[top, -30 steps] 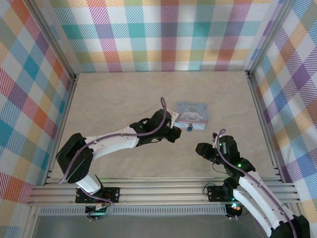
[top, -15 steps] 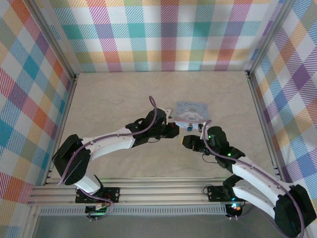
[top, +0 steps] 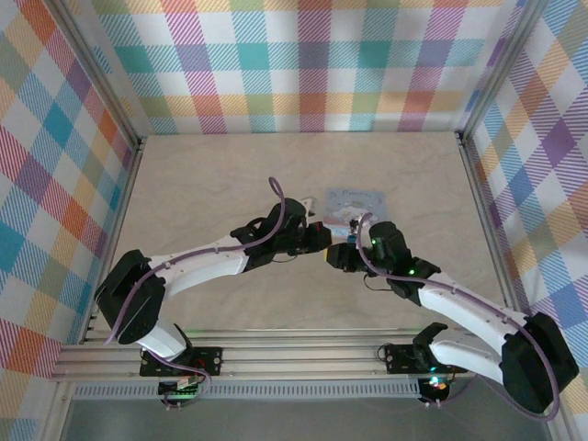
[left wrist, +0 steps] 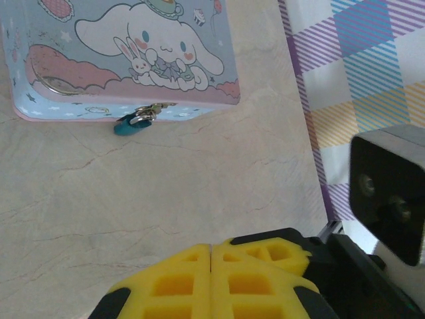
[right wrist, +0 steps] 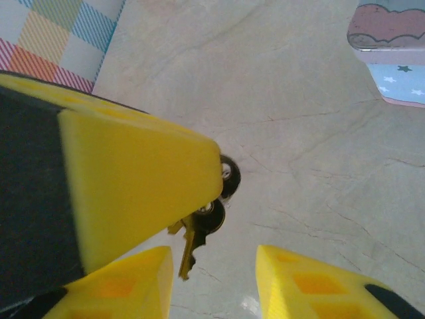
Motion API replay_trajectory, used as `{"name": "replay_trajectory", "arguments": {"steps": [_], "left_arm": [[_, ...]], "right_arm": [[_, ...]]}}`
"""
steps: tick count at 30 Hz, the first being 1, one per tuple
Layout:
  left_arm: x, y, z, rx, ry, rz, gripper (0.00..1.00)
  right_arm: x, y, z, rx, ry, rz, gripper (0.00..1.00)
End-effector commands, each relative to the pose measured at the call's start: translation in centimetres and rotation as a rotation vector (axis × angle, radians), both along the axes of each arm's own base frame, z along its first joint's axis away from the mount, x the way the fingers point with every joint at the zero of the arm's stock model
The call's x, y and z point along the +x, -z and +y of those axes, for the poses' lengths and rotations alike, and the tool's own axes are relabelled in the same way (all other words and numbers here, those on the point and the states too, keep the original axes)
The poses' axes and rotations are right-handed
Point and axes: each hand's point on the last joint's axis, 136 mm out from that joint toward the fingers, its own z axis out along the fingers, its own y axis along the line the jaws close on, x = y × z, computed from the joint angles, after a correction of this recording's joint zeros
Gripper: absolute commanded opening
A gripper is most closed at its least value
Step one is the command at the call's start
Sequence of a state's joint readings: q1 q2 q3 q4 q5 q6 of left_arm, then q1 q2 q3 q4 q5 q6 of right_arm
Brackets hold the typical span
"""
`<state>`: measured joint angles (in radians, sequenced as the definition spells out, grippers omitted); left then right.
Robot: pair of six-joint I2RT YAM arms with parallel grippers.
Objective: Unlock a padlock with a key
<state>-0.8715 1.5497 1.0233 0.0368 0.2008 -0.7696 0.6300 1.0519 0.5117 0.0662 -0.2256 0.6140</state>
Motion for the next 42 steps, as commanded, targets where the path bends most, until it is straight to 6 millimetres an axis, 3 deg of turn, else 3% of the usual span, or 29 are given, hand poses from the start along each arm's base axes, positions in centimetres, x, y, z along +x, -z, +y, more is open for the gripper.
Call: {"name": "replay_trajectory", "arguments": {"steps": [1,4,5,13,17,20,27,31,37,42], "left_arm": [[-0.3,-1.6,0.2,-0.043,0.002,-0.005,0.00],[-0.6,-1.6,0.6,-0.041,0.000,-0.001,0.00],[-0.7,-1.5,0.7,-0.038,-0.002,-0.002,0.00],[-0.8,-1.9,2.8,0.033,0.002,-0.046,0.01],[-0.4,-2.9,4.1,0.084,0.009,-0.128,0.17],[-0.4,-4.7,5.3,0.104,0.055,-0.262,0.30],[-2.9,-8.6,8.3,0.166,0.210,-0.804,0.42],[-6.9,-8.4,7.8,0.111,0.438,-1.138,0.53],[-8.7,-6.5,5.7,0.155,0.670,-1.150,0.53],[-8.4,-6.2,5.0,0.245,0.667,-1.293,0.51]], "right_arm": [[0.8,-1.9,0.9,0.001,-0.031,-0.071,0.22],[1.0,-2.0,0.7,-0.011,-0.030,-0.090,0.02],[0.9,-2.1,0.6,-0.016,-0.029,-0.096,0.00],[-0.4,-2.8,-0.3,-0.086,-0.084,-0.118,0.00],[-1.9,-3.4,0.1,-0.145,-0.217,-0.108,0.00],[-3.4,-3.8,0.5,-0.197,-0.359,-0.057,0.00],[-5.3,-5.2,0.7,-0.274,-0.584,0.052,0.00],[-5.8,-6.2,1.4,-0.251,-0.663,0.100,0.00],[-6.4,-6.7,1.7,-0.251,-0.746,0.130,0.00],[-7.8,-7.5,1.7,-0.208,-0.806,0.150,0.00]]}}
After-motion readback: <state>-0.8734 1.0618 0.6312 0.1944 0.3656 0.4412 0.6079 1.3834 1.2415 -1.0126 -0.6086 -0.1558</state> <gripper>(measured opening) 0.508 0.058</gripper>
